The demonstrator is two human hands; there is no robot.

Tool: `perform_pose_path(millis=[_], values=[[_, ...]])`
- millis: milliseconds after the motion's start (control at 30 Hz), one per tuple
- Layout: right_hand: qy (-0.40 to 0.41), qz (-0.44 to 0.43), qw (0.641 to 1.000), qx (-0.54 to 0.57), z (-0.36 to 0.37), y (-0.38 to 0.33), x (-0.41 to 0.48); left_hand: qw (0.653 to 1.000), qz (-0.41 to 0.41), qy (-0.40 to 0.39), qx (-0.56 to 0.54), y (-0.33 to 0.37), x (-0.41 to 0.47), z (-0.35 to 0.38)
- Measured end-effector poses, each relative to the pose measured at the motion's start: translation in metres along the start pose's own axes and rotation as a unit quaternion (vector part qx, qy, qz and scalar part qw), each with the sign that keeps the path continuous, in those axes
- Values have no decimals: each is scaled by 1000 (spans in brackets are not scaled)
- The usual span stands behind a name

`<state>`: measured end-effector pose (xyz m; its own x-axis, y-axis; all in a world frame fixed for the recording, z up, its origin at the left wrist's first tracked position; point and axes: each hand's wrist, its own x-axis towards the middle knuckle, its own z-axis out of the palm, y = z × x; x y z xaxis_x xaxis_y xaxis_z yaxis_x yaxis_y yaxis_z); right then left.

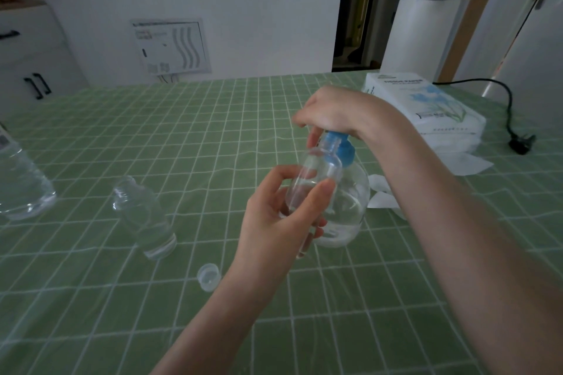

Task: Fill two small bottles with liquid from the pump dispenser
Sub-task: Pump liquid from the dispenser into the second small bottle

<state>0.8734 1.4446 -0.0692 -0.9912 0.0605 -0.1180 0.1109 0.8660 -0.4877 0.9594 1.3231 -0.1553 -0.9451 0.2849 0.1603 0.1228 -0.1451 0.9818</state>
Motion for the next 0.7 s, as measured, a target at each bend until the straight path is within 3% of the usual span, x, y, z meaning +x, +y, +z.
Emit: perform_pose_path(millis=[200, 700], values=[[-22, 15, 1000, 11, 8, 4, 0, 1000, -7, 1, 7, -3, -3, 1], [12, 1, 1000, 6, 0, -1, -3, 1000, 4, -4, 7, -1, 0, 0]])
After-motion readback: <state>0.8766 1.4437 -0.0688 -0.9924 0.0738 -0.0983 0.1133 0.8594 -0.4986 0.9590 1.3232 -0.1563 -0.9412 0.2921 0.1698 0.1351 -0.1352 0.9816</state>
